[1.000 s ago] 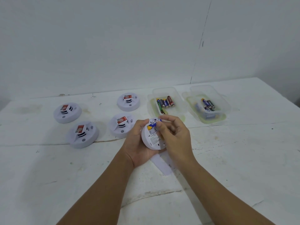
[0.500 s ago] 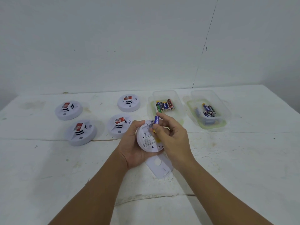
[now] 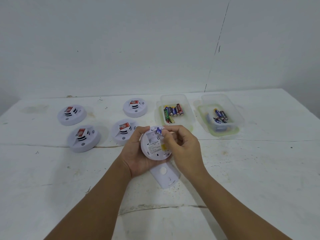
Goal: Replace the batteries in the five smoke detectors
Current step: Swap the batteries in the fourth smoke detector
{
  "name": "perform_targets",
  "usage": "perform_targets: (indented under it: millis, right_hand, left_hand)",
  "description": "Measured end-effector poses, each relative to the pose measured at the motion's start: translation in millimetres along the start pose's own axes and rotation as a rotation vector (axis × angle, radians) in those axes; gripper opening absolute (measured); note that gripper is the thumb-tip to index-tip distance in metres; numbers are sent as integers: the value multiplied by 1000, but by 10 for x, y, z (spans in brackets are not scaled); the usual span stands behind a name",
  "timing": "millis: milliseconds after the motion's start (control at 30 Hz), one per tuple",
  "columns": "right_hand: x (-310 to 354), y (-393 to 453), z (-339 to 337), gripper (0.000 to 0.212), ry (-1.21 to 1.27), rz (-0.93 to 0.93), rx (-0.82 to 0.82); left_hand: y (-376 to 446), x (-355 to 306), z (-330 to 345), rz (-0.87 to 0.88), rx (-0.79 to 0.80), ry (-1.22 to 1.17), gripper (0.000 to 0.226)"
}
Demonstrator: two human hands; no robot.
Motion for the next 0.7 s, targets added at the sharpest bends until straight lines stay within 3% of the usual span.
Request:
perform_targets:
  millis: [433, 567, 700]
  right_hand:
    - [-68, 20, 36, 12, -121, 62, -33]
    - [-84, -44, 10, 19, -79, 57, -133]
    - [-149, -57, -1, 10, 16, 47, -120]
  left_hand:
    - [-20, 16, 25, -15, 4, -6, 48]
    - [-18, 15, 29, -28, -20, 19, 53]
    - [-14, 2, 25, -20, -32, 18, 59]
Point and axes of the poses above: each hand's wrist, its own y-axis towards the middle knuckle, its own z-axis out of the palm, x = y × z, the point moved 3 cm from there along y, towards the middle knuckle, and after that the axes turned 11 degrees about x, right-handed, at the moved point
